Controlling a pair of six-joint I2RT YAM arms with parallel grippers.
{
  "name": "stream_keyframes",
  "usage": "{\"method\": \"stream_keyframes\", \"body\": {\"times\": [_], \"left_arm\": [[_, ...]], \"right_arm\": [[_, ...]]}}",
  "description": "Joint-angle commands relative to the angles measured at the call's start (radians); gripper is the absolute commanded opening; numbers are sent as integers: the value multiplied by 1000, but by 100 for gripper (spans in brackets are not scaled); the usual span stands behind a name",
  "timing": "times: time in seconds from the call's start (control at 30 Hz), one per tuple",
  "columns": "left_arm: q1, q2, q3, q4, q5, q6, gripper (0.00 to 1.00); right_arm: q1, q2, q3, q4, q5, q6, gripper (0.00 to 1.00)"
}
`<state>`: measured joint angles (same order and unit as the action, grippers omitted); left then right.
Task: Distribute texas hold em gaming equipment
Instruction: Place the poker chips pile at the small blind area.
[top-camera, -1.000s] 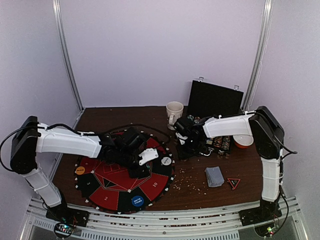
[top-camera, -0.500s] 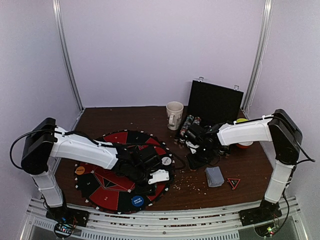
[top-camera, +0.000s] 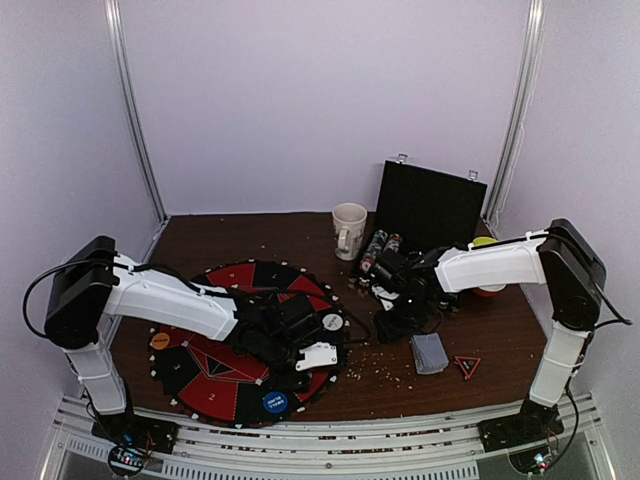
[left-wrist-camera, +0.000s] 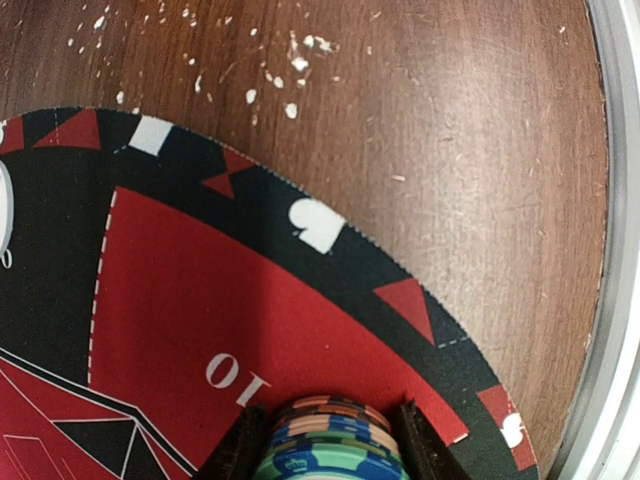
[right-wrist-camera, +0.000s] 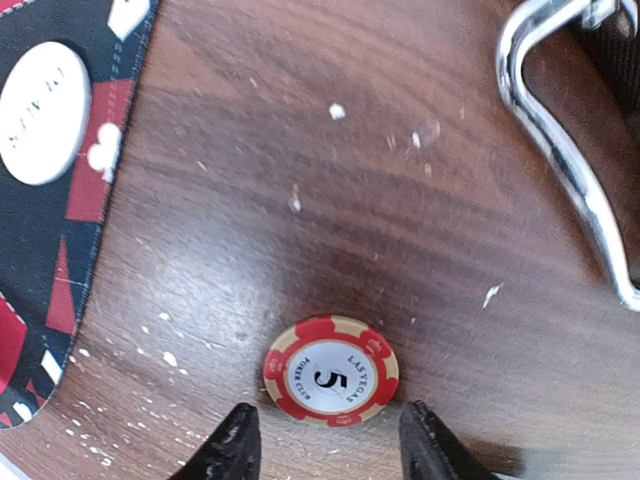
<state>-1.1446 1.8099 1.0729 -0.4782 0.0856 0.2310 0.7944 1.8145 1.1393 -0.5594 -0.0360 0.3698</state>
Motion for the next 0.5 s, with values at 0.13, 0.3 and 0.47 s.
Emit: {"method": "stream_keyframes", "body": {"times": [0.13,0.3,0.47], "left_arm": [[-1,-62,-29,59,13,32,54],[-1,-84,-37,60,16,31,67],[0,-103,-33,62,21,35,78]], "right_arm": [[5,62,81,-45,37,-24,57],[6,87,66,-45,62,-23,61],[6,107,53,-50,41,-23,62]]}}
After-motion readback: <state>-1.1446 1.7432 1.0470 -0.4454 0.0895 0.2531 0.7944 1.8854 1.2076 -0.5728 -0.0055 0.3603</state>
